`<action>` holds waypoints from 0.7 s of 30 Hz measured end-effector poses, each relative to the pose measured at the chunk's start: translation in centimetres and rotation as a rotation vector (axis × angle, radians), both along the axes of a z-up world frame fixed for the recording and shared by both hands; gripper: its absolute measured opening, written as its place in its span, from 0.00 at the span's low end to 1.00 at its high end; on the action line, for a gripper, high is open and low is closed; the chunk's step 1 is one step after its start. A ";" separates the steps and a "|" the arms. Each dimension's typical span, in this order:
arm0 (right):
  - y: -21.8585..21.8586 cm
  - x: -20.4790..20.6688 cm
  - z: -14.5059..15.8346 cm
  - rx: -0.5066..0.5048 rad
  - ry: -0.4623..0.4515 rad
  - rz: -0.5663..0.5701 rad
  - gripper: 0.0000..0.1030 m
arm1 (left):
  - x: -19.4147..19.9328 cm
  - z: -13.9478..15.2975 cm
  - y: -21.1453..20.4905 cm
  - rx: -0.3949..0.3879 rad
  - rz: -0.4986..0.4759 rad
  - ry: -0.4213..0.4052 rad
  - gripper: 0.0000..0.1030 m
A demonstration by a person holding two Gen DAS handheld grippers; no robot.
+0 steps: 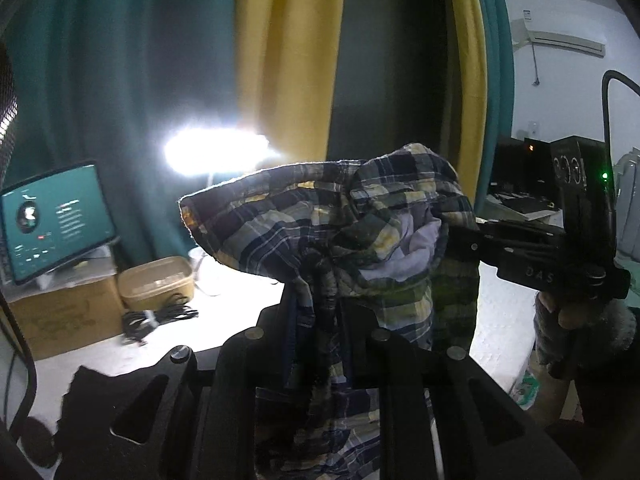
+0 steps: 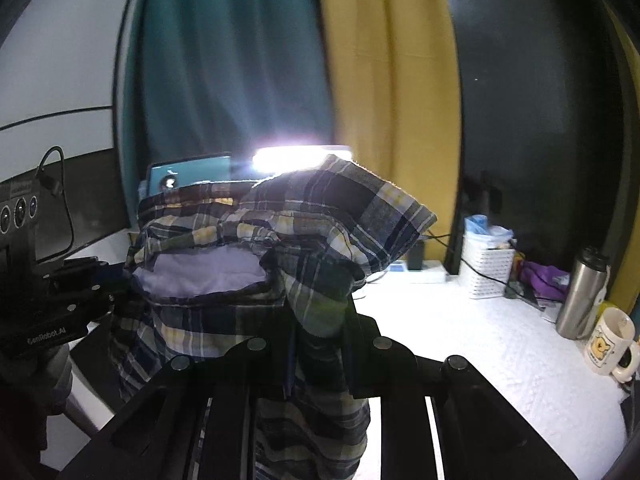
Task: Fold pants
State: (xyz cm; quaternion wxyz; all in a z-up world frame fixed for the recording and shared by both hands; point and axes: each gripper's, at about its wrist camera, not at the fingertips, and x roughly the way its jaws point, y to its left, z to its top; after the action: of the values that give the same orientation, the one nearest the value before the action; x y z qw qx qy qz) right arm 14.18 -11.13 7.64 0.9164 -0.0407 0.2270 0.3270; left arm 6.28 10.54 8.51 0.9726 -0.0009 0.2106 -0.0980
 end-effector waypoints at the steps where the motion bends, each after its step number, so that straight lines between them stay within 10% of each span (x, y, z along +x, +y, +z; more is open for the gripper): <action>1: 0.3 -0.2 0.0 0.003 0.001 0.008 0.18 | -0.3 0.0 0.3 0.002 0.007 -0.001 0.16; 21: 7.4 0.6 -4.6 -0.015 0.130 0.080 0.18 | -0.8 -4.0 5.9 -0.044 0.095 0.108 0.16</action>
State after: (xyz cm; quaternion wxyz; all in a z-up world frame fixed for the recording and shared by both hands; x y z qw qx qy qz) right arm 14.82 -3.71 3.07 0.8856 -0.0353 0.2868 0.3636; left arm 5.47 16.40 4.56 0.9632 -0.0374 0.2603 -0.0561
